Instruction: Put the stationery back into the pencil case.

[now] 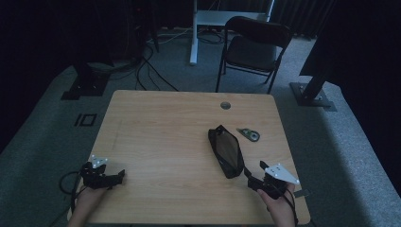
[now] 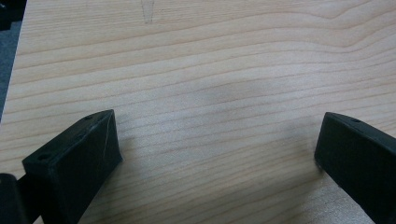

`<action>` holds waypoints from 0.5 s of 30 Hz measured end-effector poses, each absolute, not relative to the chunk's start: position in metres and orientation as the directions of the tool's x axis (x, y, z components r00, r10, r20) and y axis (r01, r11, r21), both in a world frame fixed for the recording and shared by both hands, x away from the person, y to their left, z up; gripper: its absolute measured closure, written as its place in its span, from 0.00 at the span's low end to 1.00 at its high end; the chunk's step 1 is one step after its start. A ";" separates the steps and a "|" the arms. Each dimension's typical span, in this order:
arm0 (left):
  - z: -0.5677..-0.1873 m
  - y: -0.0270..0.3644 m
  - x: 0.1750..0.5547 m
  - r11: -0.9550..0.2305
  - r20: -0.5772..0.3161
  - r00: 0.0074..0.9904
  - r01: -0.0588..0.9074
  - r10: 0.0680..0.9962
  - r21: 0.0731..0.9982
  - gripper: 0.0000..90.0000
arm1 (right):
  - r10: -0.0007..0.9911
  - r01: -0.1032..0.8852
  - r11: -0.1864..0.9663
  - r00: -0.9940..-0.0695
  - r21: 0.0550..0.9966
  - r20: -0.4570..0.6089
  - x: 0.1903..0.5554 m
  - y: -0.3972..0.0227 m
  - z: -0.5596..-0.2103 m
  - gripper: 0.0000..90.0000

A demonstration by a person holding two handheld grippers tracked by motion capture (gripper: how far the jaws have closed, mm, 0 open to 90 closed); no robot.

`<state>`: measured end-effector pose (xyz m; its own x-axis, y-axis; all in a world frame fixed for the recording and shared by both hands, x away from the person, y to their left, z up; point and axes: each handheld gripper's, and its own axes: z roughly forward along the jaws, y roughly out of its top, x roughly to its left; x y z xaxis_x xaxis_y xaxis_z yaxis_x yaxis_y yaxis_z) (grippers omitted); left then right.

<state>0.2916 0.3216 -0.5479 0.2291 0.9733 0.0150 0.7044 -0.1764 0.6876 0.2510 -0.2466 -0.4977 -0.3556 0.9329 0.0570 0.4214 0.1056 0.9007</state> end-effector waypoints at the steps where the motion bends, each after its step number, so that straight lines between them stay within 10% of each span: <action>1: -0.548 0.322 0.292 -0.177 0.015 0.229 0.704 0.973 0.687 0.00 | 0.933 0.422 0.103 -0.354 0.901 0.059 0.254 -0.249 -0.497 0.33; 15: -0.548 0.322 0.292 -0.176 0.015 0.229 0.704 0.973 0.688 0.00 | 0.950 0.437 0.120 -0.311 0.892 0.025 0.311 -0.275 -0.509 0.32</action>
